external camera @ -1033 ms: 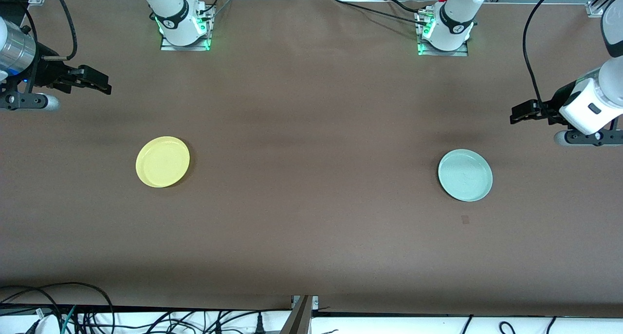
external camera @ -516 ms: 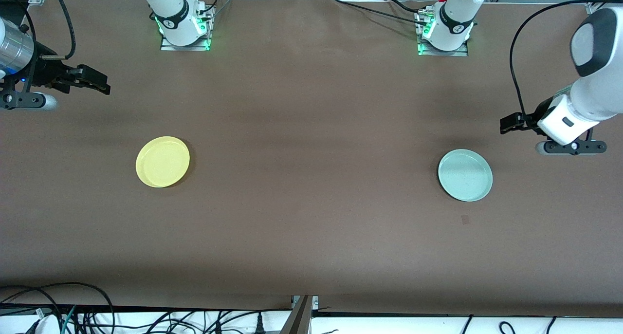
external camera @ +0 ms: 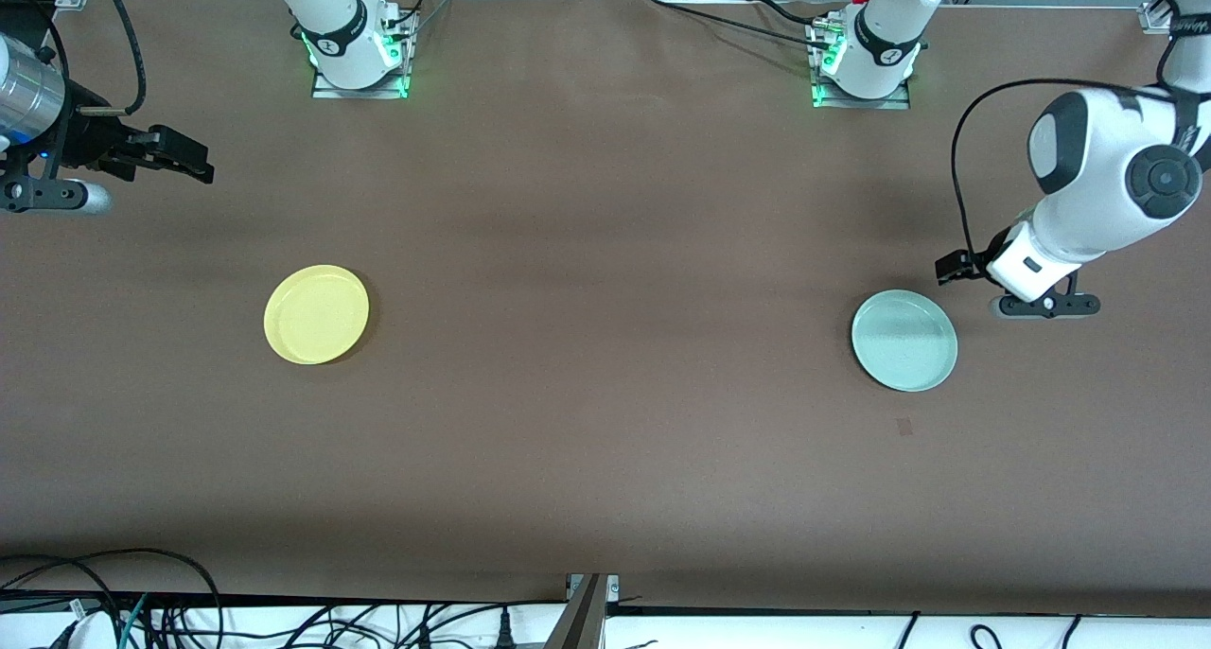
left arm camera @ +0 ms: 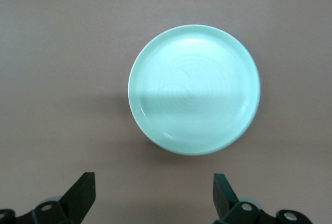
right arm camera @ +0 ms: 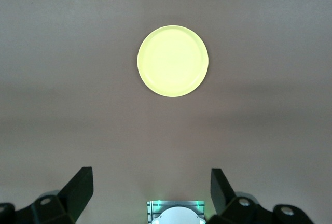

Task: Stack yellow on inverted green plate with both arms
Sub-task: 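Move the left gripper down to the rim of the green plate, then close the left gripper on the green plate rim and tilt it up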

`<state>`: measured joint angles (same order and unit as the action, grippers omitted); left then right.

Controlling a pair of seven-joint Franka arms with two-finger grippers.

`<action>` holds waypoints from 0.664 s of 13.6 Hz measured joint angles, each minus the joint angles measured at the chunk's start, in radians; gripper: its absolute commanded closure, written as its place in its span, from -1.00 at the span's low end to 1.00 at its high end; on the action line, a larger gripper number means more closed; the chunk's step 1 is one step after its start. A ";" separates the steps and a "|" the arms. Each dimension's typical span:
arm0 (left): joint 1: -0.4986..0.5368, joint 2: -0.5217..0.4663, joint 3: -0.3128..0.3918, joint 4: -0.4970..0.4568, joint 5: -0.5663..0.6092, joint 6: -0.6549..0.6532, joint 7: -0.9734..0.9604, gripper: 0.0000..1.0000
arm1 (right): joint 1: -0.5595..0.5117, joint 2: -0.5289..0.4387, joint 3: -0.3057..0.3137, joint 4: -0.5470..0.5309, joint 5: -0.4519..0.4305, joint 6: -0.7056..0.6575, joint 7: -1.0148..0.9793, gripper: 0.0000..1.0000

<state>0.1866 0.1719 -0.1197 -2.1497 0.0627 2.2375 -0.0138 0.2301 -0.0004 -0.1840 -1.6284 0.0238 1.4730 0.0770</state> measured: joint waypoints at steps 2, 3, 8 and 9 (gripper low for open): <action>0.025 0.085 0.000 -0.003 0.002 0.099 0.000 -1.00 | 0.000 0.000 0.000 0.000 0.000 -0.001 0.000 -1.00; 0.032 0.123 0.000 -0.002 0.002 0.136 0.000 -1.00 | 0.000 0.000 0.000 0.000 0.000 -0.002 0.000 -1.00; 0.074 0.277 0.003 0.048 0.003 0.266 0.004 -1.00 | 0.000 0.000 0.000 0.000 0.000 -0.004 0.000 -1.00; 0.084 0.292 0.003 0.061 0.005 0.268 0.005 -1.00 | 0.000 0.000 0.000 0.000 0.000 -0.004 0.000 -1.00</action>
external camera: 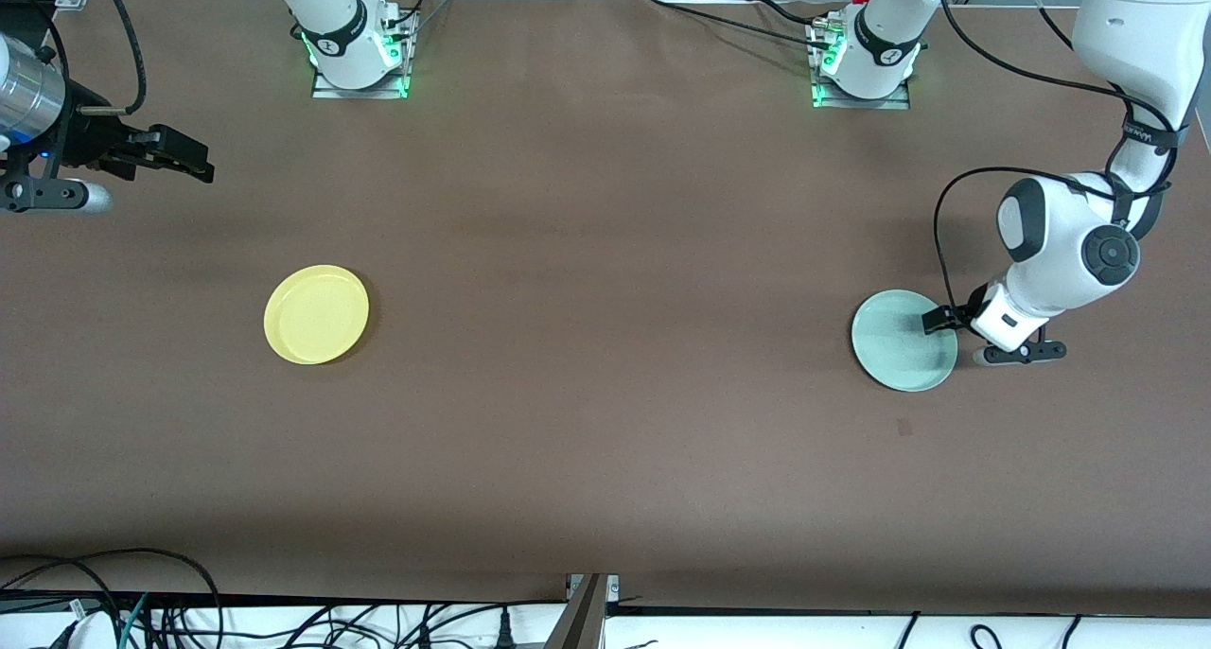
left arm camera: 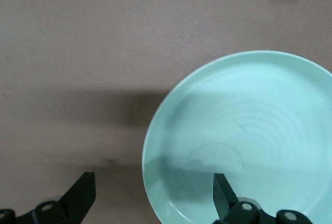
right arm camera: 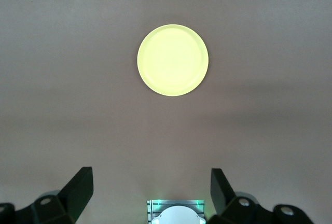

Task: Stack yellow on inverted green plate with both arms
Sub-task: 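Close the left gripper on the green plate rim and tilt it up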

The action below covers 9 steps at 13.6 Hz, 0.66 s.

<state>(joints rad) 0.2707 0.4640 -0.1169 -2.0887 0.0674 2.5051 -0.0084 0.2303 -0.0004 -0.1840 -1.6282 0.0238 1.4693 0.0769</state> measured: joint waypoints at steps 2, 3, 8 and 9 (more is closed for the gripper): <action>0.006 0.013 0.000 0.008 0.001 0.000 0.000 -1.00 | 0.000 0.000 0.000 0.000 0.000 0.000 0.000 -1.00; 0.008 0.020 0.000 0.010 0.001 0.001 0.000 -0.58 | 0.000 0.000 0.000 0.000 0.000 0.000 0.000 -1.00; 0.008 0.045 -0.004 0.026 0.002 0.002 0.006 1.00 | 0.000 0.000 0.000 0.000 0.000 -0.001 0.000 -1.00; 0.006 0.046 -0.005 0.030 0.002 0.002 0.008 1.00 | 0.000 0.000 0.000 0.000 0.000 -0.001 0.000 -1.00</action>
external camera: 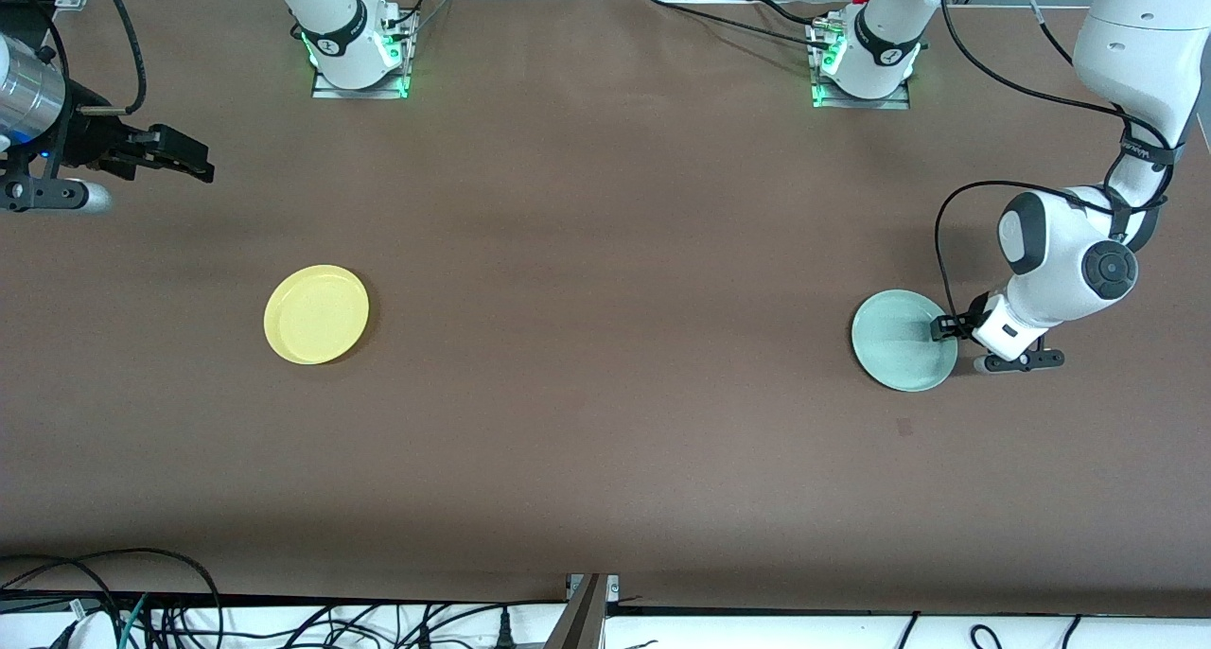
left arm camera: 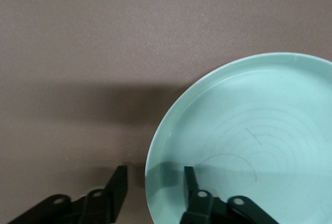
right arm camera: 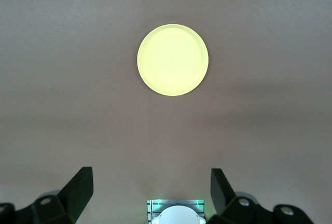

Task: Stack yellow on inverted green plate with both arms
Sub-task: 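Close the left gripper on the green plate rim and tilt it up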

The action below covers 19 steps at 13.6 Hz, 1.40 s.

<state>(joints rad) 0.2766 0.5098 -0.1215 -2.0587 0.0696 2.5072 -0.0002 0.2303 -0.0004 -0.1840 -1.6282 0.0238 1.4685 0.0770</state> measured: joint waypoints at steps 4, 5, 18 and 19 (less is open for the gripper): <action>-0.001 0.001 -0.003 0.014 0.003 -0.003 0.029 1.00 | 0.000 0.000 0.000 0.000 0.000 -0.002 0.000 -1.00; -0.001 -0.002 -0.004 0.018 0.003 -0.006 0.031 1.00 | 0.000 0.000 0.000 0.000 0.000 -0.002 0.000 -1.00; -0.195 -0.071 -0.092 0.436 0.268 -0.546 -0.051 1.00 | 0.001 0.000 0.001 0.000 0.000 -0.010 0.000 -1.00; -0.242 -0.070 -0.093 0.465 0.292 -0.586 -0.074 1.00 | 0.002 0.000 0.001 0.000 0.000 -0.010 0.000 -1.00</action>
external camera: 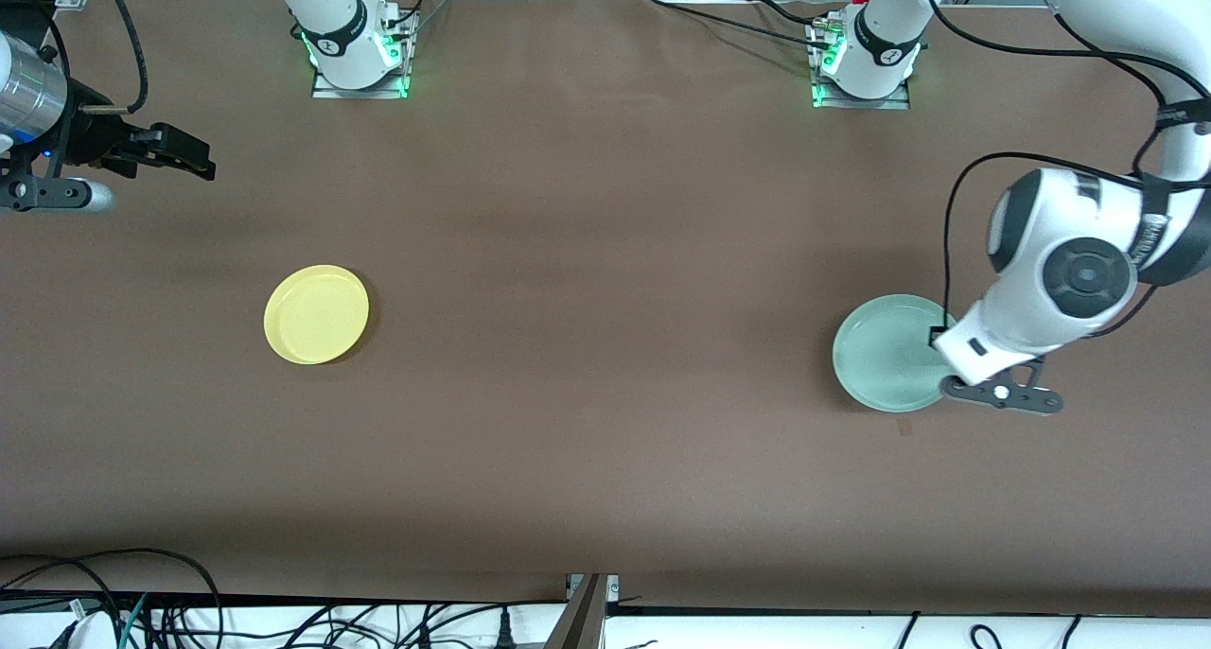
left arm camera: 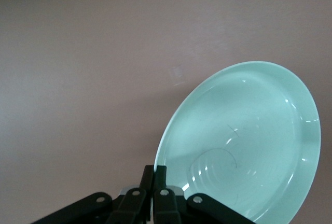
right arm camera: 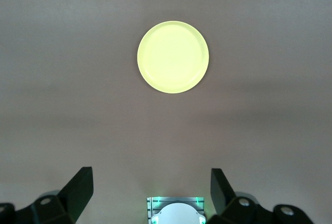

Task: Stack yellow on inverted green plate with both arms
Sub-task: 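Carry the green plate with the left gripper toward the table middle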

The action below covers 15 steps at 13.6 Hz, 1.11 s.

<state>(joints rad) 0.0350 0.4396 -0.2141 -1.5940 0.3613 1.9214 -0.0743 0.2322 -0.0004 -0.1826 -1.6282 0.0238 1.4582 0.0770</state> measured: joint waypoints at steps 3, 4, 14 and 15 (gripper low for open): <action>-0.159 0.000 -0.001 0.074 0.096 -0.133 -0.147 1.00 | 0.001 0.000 0.001 0.000 0.000 0.000 0.000 -1.00; -0.208 0.000 -0.001 0.080 0.138 -0.160 -0.197 1.00 | 0.001 0.000 0.001 0.000 0.000 0.000 0.000 -1.00; -0.639 0.139 0.005 0.138 0.472 -0.401 -0.542 1.00 | 0.002 0.000 0.001 0.000 0.000 0.000 0.000 -1.00; -0.682 0.172 0.006 0.149 0.515 -0.426 -0.582 1.00 | 0.003 0.000 0.001 0.000 0.000 -0.001 0.000 -1.00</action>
<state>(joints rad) -0.6471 0.6113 -0.2085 -1.4448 0.8758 1.4950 -0.6566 0.2347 -0.0001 -0.1818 -1.6283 0.0238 1.4576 0.0773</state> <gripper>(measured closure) 0.969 0.000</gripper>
